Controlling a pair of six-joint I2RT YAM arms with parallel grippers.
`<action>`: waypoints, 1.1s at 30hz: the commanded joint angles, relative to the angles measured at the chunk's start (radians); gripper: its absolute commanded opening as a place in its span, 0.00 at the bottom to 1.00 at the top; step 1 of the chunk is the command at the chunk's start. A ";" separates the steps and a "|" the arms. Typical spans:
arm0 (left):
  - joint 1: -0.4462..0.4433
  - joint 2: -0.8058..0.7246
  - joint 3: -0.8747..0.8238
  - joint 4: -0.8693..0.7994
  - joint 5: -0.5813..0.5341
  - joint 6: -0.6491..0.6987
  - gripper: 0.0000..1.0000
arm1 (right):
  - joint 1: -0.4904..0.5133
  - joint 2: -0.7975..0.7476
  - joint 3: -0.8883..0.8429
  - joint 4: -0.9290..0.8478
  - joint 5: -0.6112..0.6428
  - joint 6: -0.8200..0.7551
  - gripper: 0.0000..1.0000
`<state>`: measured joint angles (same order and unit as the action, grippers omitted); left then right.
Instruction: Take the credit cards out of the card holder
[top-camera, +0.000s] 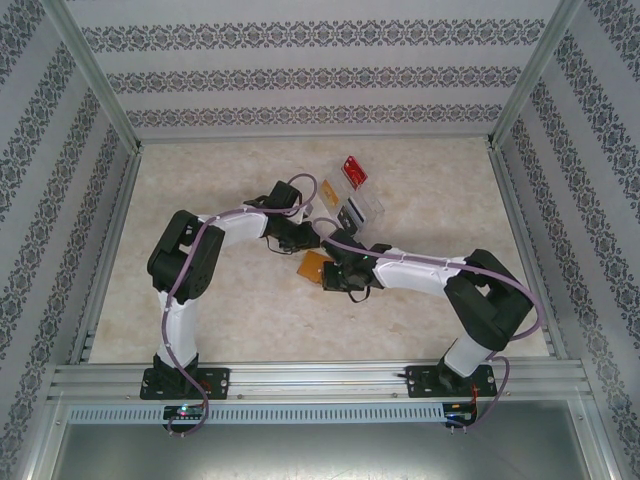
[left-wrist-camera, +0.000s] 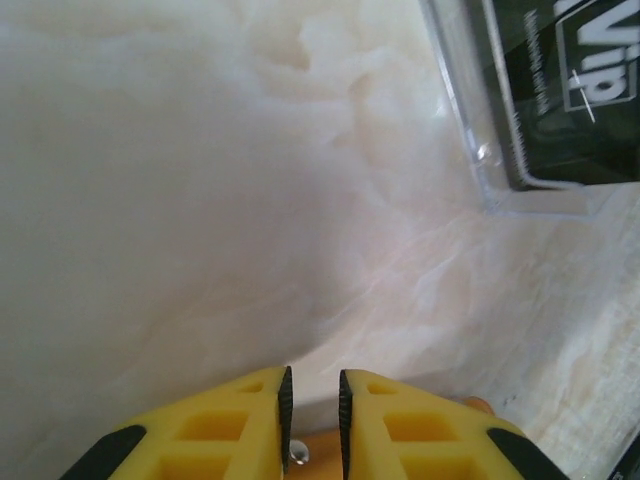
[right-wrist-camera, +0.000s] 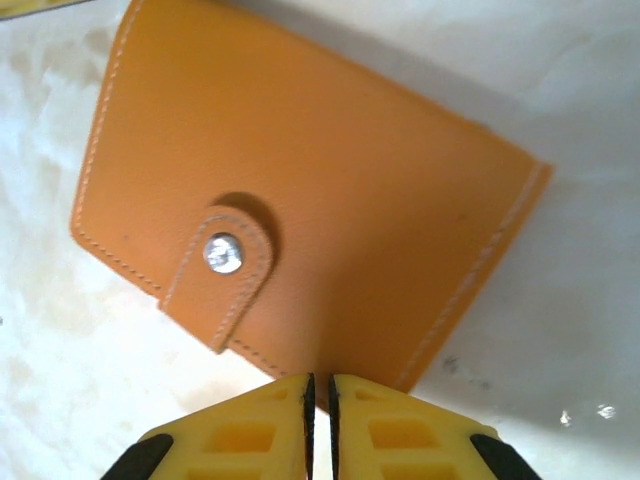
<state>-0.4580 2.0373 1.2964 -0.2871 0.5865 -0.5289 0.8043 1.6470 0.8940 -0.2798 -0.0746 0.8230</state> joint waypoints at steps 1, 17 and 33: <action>-0.007 -0.036 -0.040 -0.082 -0.011 0.044 0.22 | 0.012 0.017 -0.005 0.009 -0.009 0.041 0.14; -0.045 -0.221 -0.257 -0.026 0.062 0.056 0.33 | -0.081 0.111 0.057 0.044 0.049 -0.038 0.23; -0.042 -0.294 -0.285 0.009 -0.089 -0.066 0.45 | -0.096 0.036 0.026 0.043 -0.020 0.010 0.32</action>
<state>-0.4973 1.7382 0.9977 -0.2909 0.5354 -0.5587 0.6922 1.6962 0.9451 -0.2096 -0.0738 0.7975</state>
